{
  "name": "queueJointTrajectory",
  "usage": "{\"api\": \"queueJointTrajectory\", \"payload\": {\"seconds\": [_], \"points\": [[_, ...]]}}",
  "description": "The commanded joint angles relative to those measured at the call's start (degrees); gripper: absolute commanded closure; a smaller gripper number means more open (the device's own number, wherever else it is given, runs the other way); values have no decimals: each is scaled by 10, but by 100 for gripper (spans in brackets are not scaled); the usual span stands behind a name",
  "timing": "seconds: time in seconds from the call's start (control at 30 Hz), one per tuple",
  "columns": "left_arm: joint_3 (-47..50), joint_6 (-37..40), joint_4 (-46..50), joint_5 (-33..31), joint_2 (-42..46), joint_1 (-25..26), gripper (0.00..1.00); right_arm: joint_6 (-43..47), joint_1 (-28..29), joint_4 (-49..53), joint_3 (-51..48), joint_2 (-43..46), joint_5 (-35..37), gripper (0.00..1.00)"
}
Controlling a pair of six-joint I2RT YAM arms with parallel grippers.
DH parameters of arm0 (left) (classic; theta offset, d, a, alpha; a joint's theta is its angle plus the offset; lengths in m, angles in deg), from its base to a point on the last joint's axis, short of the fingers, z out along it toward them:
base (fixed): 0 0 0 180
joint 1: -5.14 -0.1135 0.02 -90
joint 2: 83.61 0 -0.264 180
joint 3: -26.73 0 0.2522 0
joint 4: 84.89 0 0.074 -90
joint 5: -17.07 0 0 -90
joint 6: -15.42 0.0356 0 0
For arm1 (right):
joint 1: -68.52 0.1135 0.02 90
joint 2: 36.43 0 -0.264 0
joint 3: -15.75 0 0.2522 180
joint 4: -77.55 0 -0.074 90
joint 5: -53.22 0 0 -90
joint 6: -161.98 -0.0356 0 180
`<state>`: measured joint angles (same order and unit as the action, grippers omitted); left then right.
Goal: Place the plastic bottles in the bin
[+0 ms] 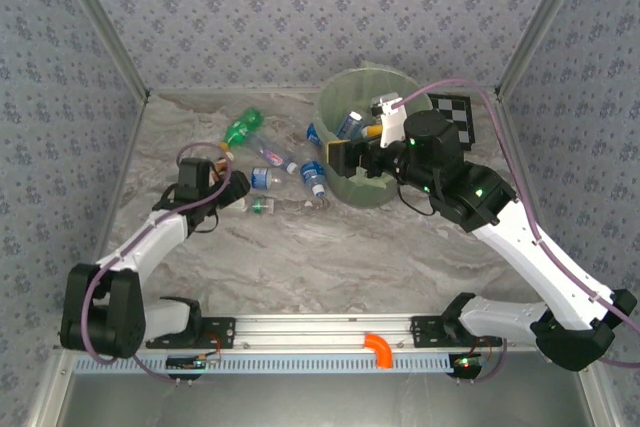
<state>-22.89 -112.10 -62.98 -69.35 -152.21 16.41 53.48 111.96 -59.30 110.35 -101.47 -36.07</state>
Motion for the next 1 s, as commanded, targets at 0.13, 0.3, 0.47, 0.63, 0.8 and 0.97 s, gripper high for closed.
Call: {"api": "queueJointTrajectory", "payload": {"seconds": [0.13,0.3,0.47,0.63,0.8,0.97], "points": [[63,-76,71,10,89,45,4,9,5,-2,12,-8,0,0],[79,-112,125,-26,177,100,4,9,6,0,18,-25,-3,0],[59,-86,161,-65,231,103,3,1,9,-3,5,-29,-3,0],[25,-42,127,-52,172,67,2,-4,12,-3,4,-30,1,0],[13,-7,73,-41,98,31,1,1,15,4,5,-28,8,0],[25,-2,34,16,52,25,1,2,16,4,5,-27,8,0]]}}
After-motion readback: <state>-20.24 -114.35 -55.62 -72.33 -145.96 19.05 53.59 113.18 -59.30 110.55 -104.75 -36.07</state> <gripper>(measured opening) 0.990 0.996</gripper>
